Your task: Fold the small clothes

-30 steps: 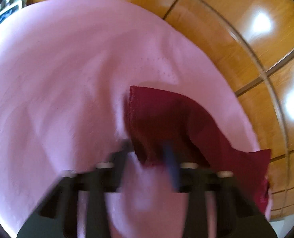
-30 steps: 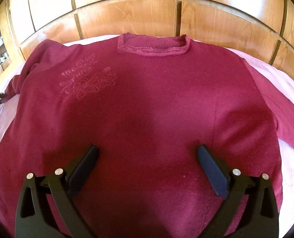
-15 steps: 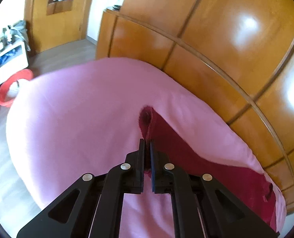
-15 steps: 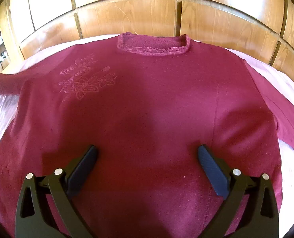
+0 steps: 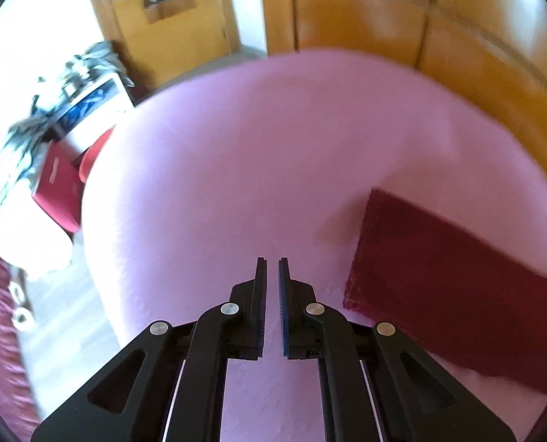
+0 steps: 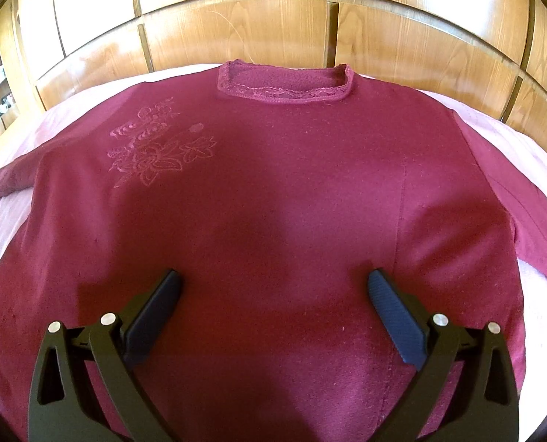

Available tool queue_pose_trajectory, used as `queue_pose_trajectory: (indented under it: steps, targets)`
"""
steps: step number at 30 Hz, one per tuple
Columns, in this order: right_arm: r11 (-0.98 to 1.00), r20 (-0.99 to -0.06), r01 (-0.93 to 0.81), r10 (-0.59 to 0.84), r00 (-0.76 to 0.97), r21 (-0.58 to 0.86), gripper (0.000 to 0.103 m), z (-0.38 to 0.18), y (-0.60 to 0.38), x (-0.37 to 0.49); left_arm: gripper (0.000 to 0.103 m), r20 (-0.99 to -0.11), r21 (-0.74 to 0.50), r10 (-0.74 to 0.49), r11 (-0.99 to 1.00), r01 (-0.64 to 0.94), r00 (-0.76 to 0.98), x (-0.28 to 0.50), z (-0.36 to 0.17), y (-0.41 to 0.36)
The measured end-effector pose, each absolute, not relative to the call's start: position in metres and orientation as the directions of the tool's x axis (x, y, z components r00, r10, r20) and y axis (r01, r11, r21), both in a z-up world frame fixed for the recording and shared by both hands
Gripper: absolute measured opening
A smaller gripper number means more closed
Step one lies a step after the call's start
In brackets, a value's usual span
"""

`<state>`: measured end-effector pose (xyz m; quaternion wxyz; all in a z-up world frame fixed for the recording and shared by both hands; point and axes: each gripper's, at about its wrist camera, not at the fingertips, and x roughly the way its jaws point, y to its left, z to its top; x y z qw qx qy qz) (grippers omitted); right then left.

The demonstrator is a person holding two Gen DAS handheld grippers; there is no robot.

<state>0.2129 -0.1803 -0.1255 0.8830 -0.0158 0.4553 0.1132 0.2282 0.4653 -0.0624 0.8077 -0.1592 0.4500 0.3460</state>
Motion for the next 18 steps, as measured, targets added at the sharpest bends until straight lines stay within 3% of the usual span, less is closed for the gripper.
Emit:
queue_pose_trajectory:
  steps: [3, 5, 7, 11, 15, 18]
  targets:
    - [0.974, -0.808, -0.215, 0.185, 0.560, 0.074, 0.101, -0.125, -0.180, 0.212, 0.004, -0.762, -0.020, 0.379, 0.797, -0.604, 0.525, 0.220, -0.039, 0.429]
    - [0.974, -0.808, -0.216, 0.186, 0.559, 0.075, 0.101, -0.125, -0.180, 0.213, 0.012, -0.742, 0.030, 0.348, 0.871, -0.490, 0.573, 0.231, -0.036, 0.390]
    - [0.973, -0.808, -0.216, 0.186, 0.559, 0.074, 0.101, -0.125, -0.180, 0.212, 0.013, -0.754, 0.077, 0.317, 0.912, -0.403, 0.575, 0.246, -0.047, 0.360]
    - [0.973, -0.808, -0.217, 0.185, 0.559, 0.072, 0.101, -0.126, -0.180, 0.213, 0.013, -0.859, 0.117, 0.315, 0.888, -0.445, 0.403, 0.283, -0.100, 0.357]
    - [0.973, -0.808, -0.218, 0.186, 0.559, 0.073, 0.101, -0.126, -0.181, 0.214, 0.013, -0.859, 0.129, 0.358, 0.844, -0.520, 0.367, 0.298, -0.101, 0.361]
    - [0.973, -0.807, -0.218, 0.190, 0.560, 0.078, 0.101, -0.127, -0.181, 0.214, 0.013, -0.852, 0.000, 0.254, 0.874, -0.486, 0.458, 0.290, -0.080, 0.348]
